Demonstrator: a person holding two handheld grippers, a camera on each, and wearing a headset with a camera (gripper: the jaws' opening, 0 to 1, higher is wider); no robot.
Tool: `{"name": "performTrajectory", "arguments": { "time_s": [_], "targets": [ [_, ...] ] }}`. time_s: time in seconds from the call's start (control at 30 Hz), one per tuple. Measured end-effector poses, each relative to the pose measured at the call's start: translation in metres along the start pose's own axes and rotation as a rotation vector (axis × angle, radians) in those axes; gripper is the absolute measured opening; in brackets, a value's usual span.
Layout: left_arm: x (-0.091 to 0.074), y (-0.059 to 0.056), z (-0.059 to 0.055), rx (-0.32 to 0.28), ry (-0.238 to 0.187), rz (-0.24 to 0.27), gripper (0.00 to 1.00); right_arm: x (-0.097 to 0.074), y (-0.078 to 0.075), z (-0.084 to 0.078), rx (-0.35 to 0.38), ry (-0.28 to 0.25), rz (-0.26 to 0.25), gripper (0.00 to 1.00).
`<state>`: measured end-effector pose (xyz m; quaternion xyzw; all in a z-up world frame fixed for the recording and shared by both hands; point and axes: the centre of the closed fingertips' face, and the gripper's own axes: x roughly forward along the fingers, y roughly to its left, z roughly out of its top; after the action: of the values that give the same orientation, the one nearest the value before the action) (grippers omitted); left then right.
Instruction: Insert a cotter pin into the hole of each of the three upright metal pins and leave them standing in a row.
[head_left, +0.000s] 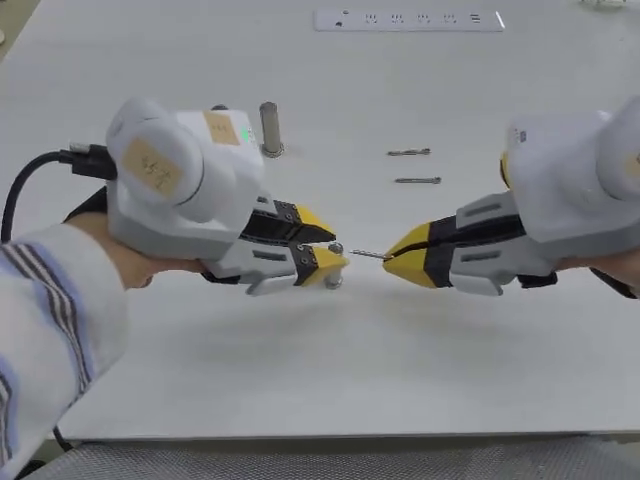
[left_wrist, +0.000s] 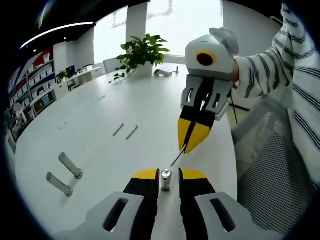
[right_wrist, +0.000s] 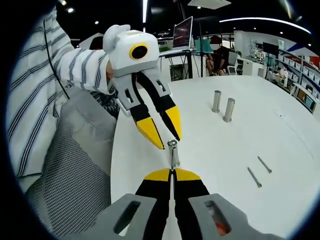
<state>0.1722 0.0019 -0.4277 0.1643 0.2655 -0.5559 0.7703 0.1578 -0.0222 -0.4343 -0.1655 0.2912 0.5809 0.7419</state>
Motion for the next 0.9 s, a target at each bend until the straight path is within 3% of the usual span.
{"name": "performTrajectory", "arguments": {
  "time_s": [0.5, 0.9],
  "targets": [
    [0.0039, 0.0021, -0.0056, 0.073, 0.062, -0.014, 0.07, 0.0060, -0.0025, -0.0010, -0.023, 0.012, 0.020, 0.00],
    [0.0034, 0.0022, -0.0066, 0.114, 0.076, -0.043, 0.05, 0.0099, -0.0032, 0.0016, -0.041, 0.017, 0.038, 0.00]
  ]
}}
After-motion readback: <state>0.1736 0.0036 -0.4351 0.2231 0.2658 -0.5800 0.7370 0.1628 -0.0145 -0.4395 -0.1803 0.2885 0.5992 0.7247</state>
